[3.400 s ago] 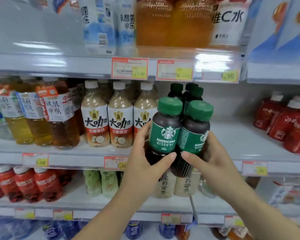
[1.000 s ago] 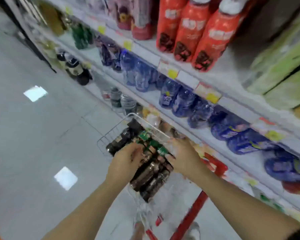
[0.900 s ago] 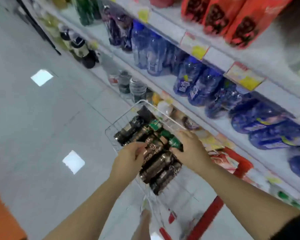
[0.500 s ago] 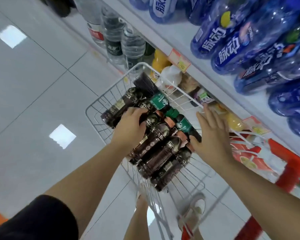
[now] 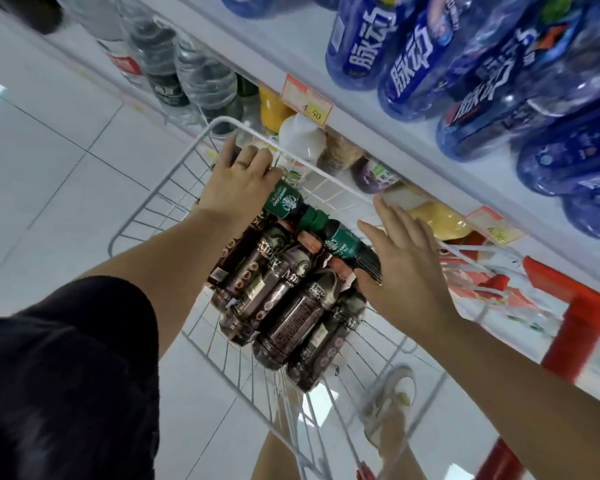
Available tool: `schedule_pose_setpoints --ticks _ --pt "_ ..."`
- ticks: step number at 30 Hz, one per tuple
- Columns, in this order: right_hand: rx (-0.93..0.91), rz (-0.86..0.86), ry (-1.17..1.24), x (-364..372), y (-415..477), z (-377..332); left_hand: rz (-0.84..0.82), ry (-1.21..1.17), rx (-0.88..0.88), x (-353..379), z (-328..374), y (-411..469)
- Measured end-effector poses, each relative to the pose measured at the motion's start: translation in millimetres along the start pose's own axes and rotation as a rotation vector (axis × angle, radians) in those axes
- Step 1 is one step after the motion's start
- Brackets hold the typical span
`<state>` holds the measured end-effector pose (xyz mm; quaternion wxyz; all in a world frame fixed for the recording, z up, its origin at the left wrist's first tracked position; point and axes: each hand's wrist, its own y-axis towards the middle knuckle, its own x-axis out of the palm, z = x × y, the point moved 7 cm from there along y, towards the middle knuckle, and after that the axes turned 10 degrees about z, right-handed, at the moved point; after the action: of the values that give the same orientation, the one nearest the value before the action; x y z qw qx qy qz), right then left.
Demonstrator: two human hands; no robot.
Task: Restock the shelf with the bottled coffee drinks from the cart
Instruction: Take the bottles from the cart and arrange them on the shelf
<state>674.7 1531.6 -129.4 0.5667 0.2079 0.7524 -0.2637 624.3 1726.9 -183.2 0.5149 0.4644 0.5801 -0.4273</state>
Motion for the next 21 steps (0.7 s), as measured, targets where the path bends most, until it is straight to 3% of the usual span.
schedule_pose_setpoints --ticks 5,11,13,16,21 --pt "-0.03 -0.015 0.092 0 -1 3 -0.057 -0.119 -0.011 6 -13 -17" --pt "0.251 0.168 0.552 -28 -3 4 0.004 -0.584 -0.577 -48 -15 -73" --pt "0.4 0.113 0.791 -30 -13 -6 -0.023 -0.801 -0.683 -63 3 -89" --pt "0.575 -0.065 1.17 -20 -30 -33 -0.059 -1.038 -0.666 -80 45 -100" --pt "0.678 0.121 1.176 -34 -45 -15 -0.164 -1.327 -0.534 -92 96 -93"
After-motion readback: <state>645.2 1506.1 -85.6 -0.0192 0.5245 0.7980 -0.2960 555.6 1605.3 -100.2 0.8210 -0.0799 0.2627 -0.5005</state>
